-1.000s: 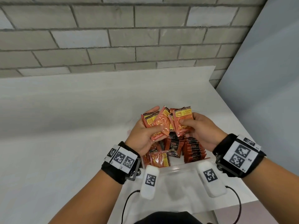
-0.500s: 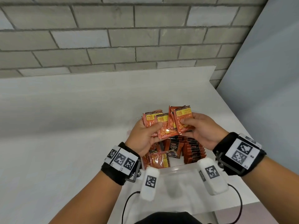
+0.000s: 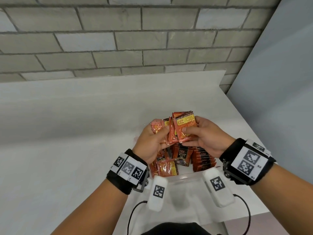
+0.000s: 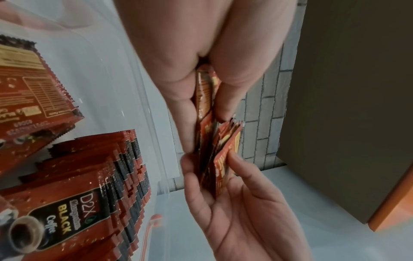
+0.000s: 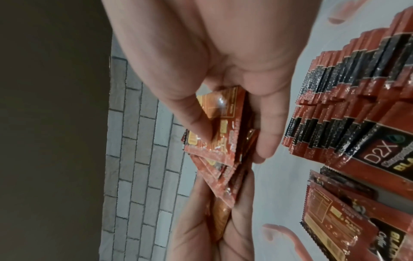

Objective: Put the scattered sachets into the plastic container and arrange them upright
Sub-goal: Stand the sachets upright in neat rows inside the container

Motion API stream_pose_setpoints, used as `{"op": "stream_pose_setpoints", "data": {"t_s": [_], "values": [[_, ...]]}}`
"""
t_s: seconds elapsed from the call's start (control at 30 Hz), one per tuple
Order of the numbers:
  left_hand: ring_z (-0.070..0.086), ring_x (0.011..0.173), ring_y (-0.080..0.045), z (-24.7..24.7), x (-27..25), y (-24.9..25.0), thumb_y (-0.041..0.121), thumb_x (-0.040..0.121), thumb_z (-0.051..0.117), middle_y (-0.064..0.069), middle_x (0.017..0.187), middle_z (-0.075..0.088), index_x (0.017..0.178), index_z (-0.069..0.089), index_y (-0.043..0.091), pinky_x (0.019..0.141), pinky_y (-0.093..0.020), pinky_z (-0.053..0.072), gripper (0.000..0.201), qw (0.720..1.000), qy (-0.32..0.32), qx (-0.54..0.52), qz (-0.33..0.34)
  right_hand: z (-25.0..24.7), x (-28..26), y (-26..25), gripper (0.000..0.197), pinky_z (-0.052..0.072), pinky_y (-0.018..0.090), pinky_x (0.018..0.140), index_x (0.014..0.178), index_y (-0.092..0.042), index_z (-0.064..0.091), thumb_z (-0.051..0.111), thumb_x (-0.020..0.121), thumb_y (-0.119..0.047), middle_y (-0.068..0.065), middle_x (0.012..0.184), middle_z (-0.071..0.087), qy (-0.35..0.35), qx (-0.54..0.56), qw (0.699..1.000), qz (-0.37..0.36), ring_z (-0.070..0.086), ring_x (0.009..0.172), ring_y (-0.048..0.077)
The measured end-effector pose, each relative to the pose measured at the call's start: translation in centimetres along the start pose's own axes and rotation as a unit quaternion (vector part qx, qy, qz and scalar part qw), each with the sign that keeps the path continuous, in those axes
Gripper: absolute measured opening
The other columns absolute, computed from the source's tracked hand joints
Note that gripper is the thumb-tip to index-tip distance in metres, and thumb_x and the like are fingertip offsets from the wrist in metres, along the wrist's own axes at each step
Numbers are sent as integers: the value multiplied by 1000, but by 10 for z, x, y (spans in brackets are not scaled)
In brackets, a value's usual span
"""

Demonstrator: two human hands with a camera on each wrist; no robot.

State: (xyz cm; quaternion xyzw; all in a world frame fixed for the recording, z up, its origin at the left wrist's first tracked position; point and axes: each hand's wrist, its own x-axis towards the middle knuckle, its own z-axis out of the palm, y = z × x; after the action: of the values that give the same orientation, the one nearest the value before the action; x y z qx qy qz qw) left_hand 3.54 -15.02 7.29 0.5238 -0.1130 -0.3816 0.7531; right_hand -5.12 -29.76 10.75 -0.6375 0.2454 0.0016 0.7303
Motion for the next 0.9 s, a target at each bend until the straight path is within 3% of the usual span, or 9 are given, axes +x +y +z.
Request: {"op": "stream_pose_setpoints", "data": {"t_s": [0.1, 0.17, 0.3, 0.5, 0.6, 0.7, 0.73, 0.8, 0.9], "values": [[67, 89, -21, -3, 1, 3, 20, 100, 45, -9, 94, 70, 106, 61, 5, 79, -36, 55, 23, 999, 18, -37, 8, 1, 1, -1, 34, 58, 30, 70, 123, -9, 52, 56, 90, 0, 8, 107, 68, 22, 14, 1000, -12, 68, 89, 18], [64, 85, -19, -7, 1, 5, 15, 101, 42, -7, 90, 69, 102, 64, 6, 78, -33, 51, 24, 999, 33, -20, 35, 0, 1, -1, 34, 58, 33, 74, 123, -10, 53, 55, 91, -1, 6, 108, 68, 29, 32, 999, -11, 68, 92, 18], [59, 75, -15, -12, 1, 5, 7, 96, 47, -3, 89, 69, 110, 64, 8, 66, -28, 46, 22, 998, 21, -2, 65, 2, 1, -1, 30, 55, 39, 82, 121, -11, 56, 53, 93, -3, 6, 109, 68, 30, 51, 998, 5, 64, 100, 21], [67, 85, -15, -13, -3, 1, -3, 89, 53, -2, 92, 71, 105, 63, 10, 80, -33, 56, 23, 997, -3, -19, 81, 12, 3, -1, 26, 53, 33, 81, 117, -14, 59, 53, 93, -6, 5, 103, 70, 28, 57, 998, 0, 66, 93, 20], [63, 84, -15, -15, -5, 2, 18, 86, 61, -2, 89, 69, 95, 62, 10, 75, -34, 53, 13, 998, -4, -14, 67, 17, 3, -2, 27, 50, 28, 71, 119, -14, 58, 53, 93, -9, 3, 99, 70, 9, 33, 999, -3, 64, 87, 17], [63, 94, -22, -21, -5, 4, 50, 78, 69, -10, 104, 67, 112, 63, 6, 85, -45, 50, 57, 997, -63, -44, 16, 25, 1, -2, 29, 46, 29, 70, 122, -15, 56, 53, 93, -11, 1, 101, 70, -30, 5, 999, -23, 63, 89, 16], [64, 98, -24, -23, -6, 5, 54, 75, 70, -10, 110, 67, 116, 65, 12, 87, -46, 50, 59, 993, -98, -58, -5, 29, 0, -1, 30, 47, 29, 72, 123, -15, 55, 53, 93, -10, 1, 102, 69, -44, -12, 998, -31, 63, 91, 17], [66, 95, -23, -21, -8, 6, 45, 77, 70, -8, 107, 69, 112, 70, 19, 83, -42, 53, 43, 987, -131, -78, -45, 38, 0, 2, 32, 51, 30, 82, 124, -15, 52, 54, 93, -8, 3, 107, 68, -72, -62, 995, -40, 65, 98, 18], [67, 82, -21, -16, -7, 6, 17, 78, 65, -10, 91, 70, 103, 66, 7, 75, -33, 55, 27, 987, -89, -111, -69, 48, 1, 3, 35, 49, 36, 96, 126, -19, 45, 57, 93, -21, 2, 117, 62, -100, -243, 962, -70, 60, 110, 18]]}}
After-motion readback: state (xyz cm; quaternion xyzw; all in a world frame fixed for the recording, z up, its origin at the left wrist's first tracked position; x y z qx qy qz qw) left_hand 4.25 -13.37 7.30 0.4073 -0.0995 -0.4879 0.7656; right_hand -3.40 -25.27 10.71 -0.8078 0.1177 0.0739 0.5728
